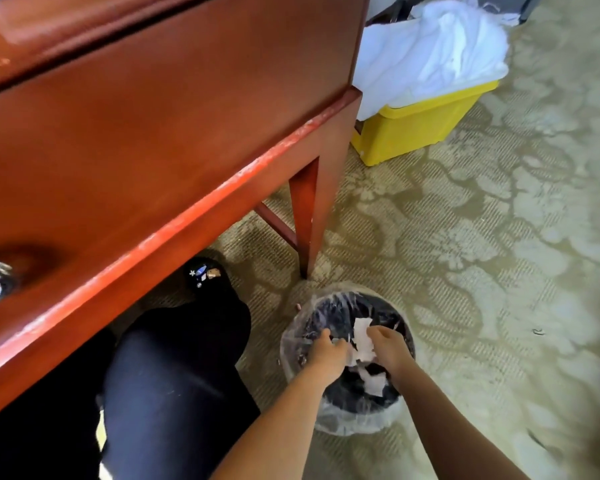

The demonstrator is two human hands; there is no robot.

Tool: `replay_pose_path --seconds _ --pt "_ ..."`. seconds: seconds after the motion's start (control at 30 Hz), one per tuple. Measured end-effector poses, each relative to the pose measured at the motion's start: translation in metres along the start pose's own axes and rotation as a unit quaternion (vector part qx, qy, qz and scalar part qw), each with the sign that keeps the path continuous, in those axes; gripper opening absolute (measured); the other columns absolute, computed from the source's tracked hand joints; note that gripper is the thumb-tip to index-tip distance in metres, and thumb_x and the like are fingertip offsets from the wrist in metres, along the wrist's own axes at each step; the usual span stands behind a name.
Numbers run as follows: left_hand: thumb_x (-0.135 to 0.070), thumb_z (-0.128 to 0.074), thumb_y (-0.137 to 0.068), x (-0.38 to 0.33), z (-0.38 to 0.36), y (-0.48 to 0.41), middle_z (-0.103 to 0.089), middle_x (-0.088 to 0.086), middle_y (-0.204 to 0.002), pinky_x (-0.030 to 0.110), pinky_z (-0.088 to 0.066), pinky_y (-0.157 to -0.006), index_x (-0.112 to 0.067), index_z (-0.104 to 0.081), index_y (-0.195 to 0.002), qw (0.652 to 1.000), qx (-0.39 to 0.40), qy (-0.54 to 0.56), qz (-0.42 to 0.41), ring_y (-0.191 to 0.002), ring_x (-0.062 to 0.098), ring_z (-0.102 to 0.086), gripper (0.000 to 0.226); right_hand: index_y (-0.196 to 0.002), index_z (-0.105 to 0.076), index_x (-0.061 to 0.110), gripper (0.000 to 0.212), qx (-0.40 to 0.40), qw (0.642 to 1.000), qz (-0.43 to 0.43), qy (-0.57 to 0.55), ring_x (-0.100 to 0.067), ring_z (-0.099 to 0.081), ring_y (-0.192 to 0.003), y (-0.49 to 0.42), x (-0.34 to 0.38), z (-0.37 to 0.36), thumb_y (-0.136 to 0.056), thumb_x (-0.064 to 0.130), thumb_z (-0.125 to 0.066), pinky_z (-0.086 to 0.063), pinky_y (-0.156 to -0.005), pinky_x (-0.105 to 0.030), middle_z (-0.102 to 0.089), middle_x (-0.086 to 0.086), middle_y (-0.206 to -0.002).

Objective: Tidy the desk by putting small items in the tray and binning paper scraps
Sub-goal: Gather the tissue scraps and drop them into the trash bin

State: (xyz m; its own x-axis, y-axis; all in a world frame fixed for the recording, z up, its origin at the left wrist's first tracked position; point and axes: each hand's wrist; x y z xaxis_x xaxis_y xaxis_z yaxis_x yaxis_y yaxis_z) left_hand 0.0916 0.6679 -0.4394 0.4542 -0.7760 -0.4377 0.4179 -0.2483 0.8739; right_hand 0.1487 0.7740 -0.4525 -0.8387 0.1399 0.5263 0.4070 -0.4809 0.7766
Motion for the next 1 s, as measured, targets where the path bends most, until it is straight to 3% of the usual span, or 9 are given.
replay_pose_path --seconds 0.07,0.17,0.3,0.33,0.37,0.4,0.47,0.6,1.0 --pt "-0.029 -0.032 -0.102 0.003 0.007 0.001 -0.036 0.013 -0.149 0.037 -0.041 -0.099 -0.012 -0.023 -0.148 0.999 0.005 -0.035 -0.022 -0.123 0.027 -0.048 0.051 -0.081 -0.058 -0.005 0.032 0.015 0.999 0.011 0.038 -0.040 -0.050 -0.072 0.002 0.003 0.000 -0.097 0.017 -0.041 -0.037 -0.063 -0.033 -0.052 -0.028 -0.081" --pt "-0.030 -0.031 -0.102 -0.004 0.019 0.011 -0.045 0.015 -0.141 0.028 -0.044 -0.072 -0.008 -0.028 -0.146 0.993 0.018 -0.103 -0.058 -0.089 0.018 -0.054 0.048 -0.111 -0.052 -0.016 0.039 0.021 0.995 0.032 0.088 -0.052 -0.051 -0.105 0.004 0.010 0.004 -0.097 0.019 -0.041 -0.046 -0.087 -0.050 -0.050 -0.040 -0.113" --pt "-0.038 -0.031 -0.101 -0.019 0.042 0.035 -0.034 0.007 -0.152 0.039 -0.039 -0.106 -0.014 -0.025 -0.148 0.968 -0.003 -0.215 -0.130 -0.135 0.027 -0.039 0.053 -0.102 -0.054 -0.015 0.036 0.045 0.988 0.079 0.122 -0.035 -0.036 -0.074 0.016 0.029 0.012 -0.097 0.019 -0.043 -0.040 -0.072 -0.036 -0.038 -0.024 -0.083" --pt "-0.040 -0.031 -0.101 -0.021 0.048 0.044 -0.032 0.004 -0.153 0.039 -0.035 -0.110 -0.016 -0.024 -0.148 0.961 -0.006 -0.236 -0.145 -0.138 0.026 -0.035 0.054 -0.100 -0.054 -0.015 0.033 0.054 0.986 0.088 0.132 -0.036 -0.037 -0.074 0.021 0.035 0.014 -0.095 0.017 -0.044 -0.046 -0.092 -0.051 -0.039 -0.026 -0.082" --pt "-0.041 -0.031 -0.100 -0.023 0.055 0.054 -0.033 0.004 -0.153 0.040 -0.034 -0.110 -0.017 -0.025 -0.148 0.953 -0.007 -0.257 -0.157 -0.138 0.027 -0.035 0.054 -0.091 -0.055 -0.011 0.028 0.062 0.982 0.102 0.145 -0.032 -0.038 -0.073 0.028 0.043 0.017 -0.093 0.015 -0.045 -0.020 -0.077 -0.028 -0.040 -0.022 -0.080" --pt "-0.042 -0.031 -0.100 -0.025 0.063 0.064 -0.034 0.006 -0.152 0.042 -0.035 -0.110 -0.016 -0.027 -0.147 0.945 -0.013 -0.280 -0.171 -0.136 0.028 -0.037 0.054 -0.081 -0.055 -0.004 0.022 0.065 0.978 0.119 0.157 -0.029 -0.038 -0.074 0.033 0.050 0.018 -0.089 0.015 -0.047 -0.036 -0.071 -0.036 -0.042 -0.017 -0.079" --pt "-0.042 -0.031 -0.100 -0.030 0.078 0.088 -0.034 0.005 -0.152 0.041 -0.034 -0.109 -0.016 -0.026 -0.147 0.924 -0.032 -0.326 -0.198 -0.135 0.028 -0.039 0.054 -0.076 -0.058 0.003 0.018 0.077 0.967 0.164 0.181 -0.027 -0.045 -0.075 0.052 0.070 0.021 -0.083 0.018 -0.051 -0.037 -0.073 -0.037 -0.048 -0.012 -0.075" --pt "-0.042 -0.031 -0.100 -0.039 0.111 0.147 -0.031 0.003 -0.154 0.037 -0.030 -0.111 -0.022 -0.023 -0.148 0.896 -0.029 -0.378 -0.229 -0.139 0.025 -0.033 0.053 -0.104 -0.064 0.013 0.022 0.099 0.921 0.238 0.292 -0.025 -0.063 -0.092 0.119 0.115 0.027 -0.094 0.018 -0.045 -0.046 -0.081 -0.031 -0.064 -0.005 -0.094" --pt "-0.043 -0.040 -0.097 -0.029 0.214 0.367 -0.034 -0.005 -0.151 0.026 -0.028 -0.111 -0.030 -0.031 -0.144 0.806 -0.195 -0.411 -0.379 -0.135 0.014 -0.036 0.050 -0.107 -0.065 0.023 0.021 0.045 0.770 0.501 0.391 -0.014 -0.062 -0.096 0.316 0.231 0.023 -0.093 0.027 -0.050 -0.049 -0.090 -0.032 -0.067 0.006 -0.097"
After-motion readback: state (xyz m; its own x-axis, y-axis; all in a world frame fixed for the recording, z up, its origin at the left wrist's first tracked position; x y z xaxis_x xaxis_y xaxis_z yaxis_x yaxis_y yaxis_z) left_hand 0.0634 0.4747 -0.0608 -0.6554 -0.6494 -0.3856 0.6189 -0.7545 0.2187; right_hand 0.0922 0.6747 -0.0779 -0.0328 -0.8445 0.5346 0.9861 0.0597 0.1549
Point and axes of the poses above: each hand's wrist, its own y-axis away from the middle knuckle, its own z-axis out of the back of the hand, x = y × z
